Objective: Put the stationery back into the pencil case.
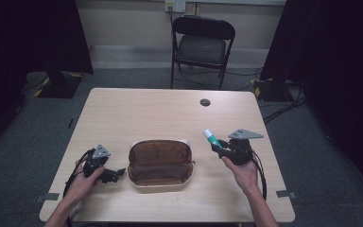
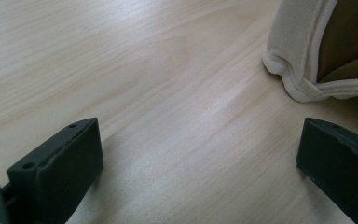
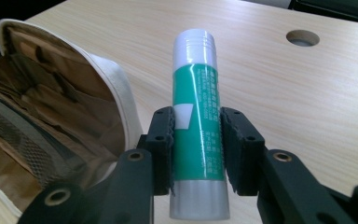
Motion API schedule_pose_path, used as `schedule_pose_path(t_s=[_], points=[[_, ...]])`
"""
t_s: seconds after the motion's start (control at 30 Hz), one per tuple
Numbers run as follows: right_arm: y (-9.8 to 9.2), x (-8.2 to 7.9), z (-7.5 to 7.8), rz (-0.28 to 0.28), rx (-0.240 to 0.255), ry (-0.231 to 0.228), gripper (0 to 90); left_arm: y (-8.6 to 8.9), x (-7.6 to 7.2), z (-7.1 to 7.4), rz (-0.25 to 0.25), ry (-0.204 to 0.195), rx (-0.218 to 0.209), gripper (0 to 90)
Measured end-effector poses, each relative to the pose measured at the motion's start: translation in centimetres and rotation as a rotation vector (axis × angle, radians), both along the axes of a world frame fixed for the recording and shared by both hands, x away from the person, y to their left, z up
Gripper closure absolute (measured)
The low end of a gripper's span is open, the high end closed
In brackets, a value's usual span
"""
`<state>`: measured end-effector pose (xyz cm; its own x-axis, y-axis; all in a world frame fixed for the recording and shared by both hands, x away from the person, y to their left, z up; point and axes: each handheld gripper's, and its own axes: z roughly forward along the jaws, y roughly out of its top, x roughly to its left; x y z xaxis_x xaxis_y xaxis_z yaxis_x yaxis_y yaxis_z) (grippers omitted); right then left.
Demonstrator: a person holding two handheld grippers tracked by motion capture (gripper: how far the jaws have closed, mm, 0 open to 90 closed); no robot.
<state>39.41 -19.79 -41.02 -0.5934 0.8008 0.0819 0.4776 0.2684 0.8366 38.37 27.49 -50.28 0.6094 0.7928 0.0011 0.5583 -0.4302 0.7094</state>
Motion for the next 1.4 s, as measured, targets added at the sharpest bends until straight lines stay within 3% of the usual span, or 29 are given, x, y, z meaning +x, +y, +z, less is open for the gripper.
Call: schedule_pose_path(t_s=[0.5, 0.67, 0.83, 1.03, 1.4], points=[[1.4, -1.5, 3.1, 0.057, 0.019, -0.061, 66.1, 0.0, 0.0, 0.0, 0.002, -0.002, -0.002, 0.0], [2.1, -2.2, 4.1, 0.074, 0.021, -0.117, 66.1, 0.0, 0.0, 0.0, 0.002, -0.002, -0.002, 0.0], [2.8, -2.8, 5.0, 0.108, 0.029, -0.141, 66.0, 0.0, 0.0, 0.0, 0.002, -0.002, -0.001, 0.0], [4.1, -3.4, 5.3, 0.149, 0.029, -0.164, 66.1, 0.0, 0.0, 0.0, 0.001, -0.002, -0.001, 0.0], [6.8, -3.9, 5.3, 0.227, 0.027, -0.152, 66.1, 0.0, 0.0, 0.0, 0.001, -0.002, -0.001, 0.0]])
